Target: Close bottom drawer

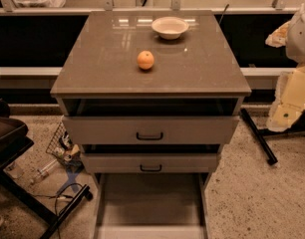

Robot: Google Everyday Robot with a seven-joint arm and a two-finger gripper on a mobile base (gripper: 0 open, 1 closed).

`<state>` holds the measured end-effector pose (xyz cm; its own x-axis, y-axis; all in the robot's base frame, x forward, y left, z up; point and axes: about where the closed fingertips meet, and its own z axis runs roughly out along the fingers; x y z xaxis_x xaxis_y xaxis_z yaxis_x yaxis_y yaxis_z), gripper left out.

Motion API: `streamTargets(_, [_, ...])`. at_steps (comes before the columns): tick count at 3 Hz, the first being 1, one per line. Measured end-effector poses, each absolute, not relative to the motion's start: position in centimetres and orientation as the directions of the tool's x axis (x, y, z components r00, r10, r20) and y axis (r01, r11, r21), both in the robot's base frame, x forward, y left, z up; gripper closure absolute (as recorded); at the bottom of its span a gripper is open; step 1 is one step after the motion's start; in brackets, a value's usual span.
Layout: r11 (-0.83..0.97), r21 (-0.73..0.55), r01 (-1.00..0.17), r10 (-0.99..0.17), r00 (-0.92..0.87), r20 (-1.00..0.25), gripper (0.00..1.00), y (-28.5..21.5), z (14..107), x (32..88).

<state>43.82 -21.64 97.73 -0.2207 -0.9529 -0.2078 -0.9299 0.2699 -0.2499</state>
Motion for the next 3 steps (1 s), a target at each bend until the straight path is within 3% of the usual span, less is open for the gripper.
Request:
streamTargets(1, [0.270, -0.250, -0.930, -0.953, -0.221, -0.208, 0.00, -21.6, 97.7, 43.8])
streamTargets(3, [0.271, -0.241, -0.932, -0.909, -0.165, -0.383, 0.00, -22.3, 88.7, 46.0])
